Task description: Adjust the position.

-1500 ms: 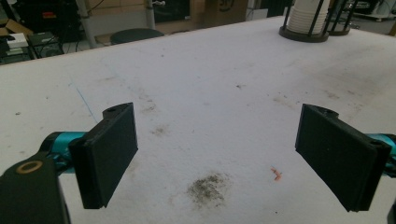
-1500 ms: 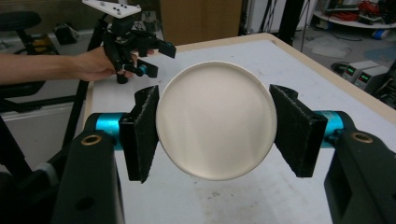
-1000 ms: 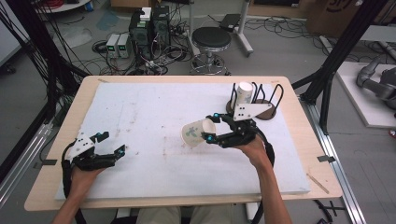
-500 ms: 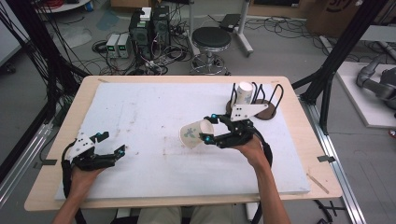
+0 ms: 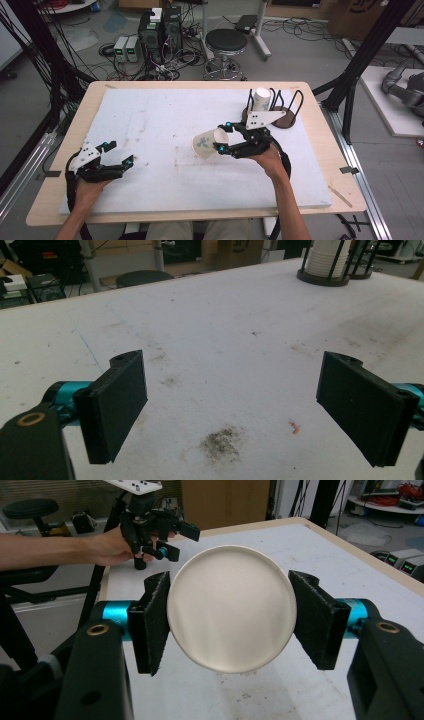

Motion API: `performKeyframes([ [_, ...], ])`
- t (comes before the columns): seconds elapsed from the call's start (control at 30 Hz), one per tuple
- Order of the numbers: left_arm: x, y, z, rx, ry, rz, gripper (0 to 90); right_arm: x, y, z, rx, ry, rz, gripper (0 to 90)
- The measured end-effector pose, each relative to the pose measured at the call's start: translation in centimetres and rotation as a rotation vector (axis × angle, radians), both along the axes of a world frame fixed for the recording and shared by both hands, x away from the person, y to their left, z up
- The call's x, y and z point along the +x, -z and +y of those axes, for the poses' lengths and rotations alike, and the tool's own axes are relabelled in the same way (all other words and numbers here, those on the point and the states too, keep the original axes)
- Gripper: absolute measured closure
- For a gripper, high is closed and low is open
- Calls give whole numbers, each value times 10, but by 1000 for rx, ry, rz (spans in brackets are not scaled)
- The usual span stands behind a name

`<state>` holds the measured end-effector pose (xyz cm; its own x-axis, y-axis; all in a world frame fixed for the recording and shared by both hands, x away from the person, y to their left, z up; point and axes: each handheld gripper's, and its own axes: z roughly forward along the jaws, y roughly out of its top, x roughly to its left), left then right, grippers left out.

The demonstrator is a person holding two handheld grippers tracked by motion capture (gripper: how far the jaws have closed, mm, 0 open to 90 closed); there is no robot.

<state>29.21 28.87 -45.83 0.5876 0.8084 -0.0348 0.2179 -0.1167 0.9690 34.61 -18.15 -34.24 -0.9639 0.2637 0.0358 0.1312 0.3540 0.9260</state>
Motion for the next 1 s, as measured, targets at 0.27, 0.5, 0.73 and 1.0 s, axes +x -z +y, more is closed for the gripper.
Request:
performKeyframes([
  [0.27,2,-21,-1,-15,69,-21,128,0,0,0,-3,-5,-4,379],
  [0.5,9,-39,-7,-26,180,-37,130,0,-1,1,-1,-10,-14,379],
  [0.73,19,-58,-21,-37,356,-15,131,0,-1,4,3,-27,-8,379],
  [1.0,28,-70,-48,-27,530,-11,131,2,-1,6,14,-44,-4,380],
])
